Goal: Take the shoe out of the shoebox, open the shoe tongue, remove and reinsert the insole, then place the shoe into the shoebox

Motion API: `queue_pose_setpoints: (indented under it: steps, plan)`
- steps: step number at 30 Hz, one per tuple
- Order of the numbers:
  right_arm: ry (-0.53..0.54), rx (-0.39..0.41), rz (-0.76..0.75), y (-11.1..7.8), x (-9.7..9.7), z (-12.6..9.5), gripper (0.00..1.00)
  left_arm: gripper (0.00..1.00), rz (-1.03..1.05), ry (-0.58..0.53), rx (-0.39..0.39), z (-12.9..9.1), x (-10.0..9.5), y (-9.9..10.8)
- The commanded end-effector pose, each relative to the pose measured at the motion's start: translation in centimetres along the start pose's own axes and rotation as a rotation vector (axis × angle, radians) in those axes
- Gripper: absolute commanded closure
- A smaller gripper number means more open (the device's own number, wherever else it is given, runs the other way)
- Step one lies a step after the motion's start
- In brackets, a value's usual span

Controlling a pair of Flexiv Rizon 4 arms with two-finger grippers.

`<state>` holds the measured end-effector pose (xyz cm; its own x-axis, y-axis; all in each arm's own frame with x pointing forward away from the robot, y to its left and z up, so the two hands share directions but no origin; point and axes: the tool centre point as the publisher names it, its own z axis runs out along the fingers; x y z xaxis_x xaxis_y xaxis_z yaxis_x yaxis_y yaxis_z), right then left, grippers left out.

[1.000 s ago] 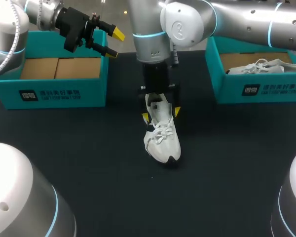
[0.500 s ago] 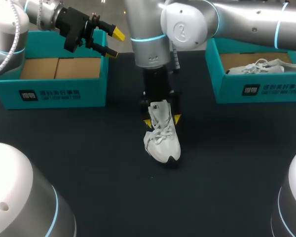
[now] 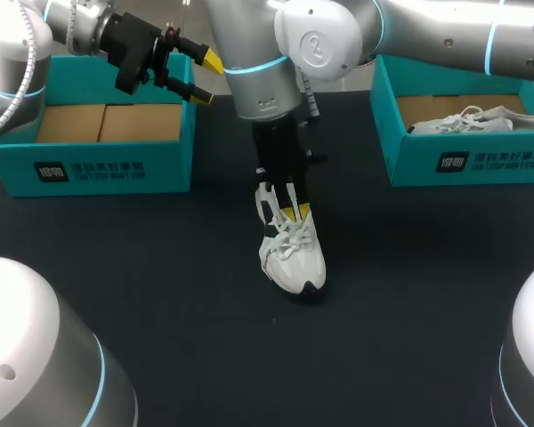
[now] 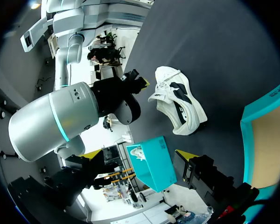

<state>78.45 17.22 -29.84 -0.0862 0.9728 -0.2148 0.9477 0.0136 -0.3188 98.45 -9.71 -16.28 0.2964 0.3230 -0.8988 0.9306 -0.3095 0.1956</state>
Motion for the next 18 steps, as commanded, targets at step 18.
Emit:
queue_pose_setpoints:
  steps: [18]
  plan:
    - [0.004,-0.102,0.014,5.1,-0.8,-0.7,1.00,0.00,0.001,0.001,0.002,0.0,0.0,0.0]
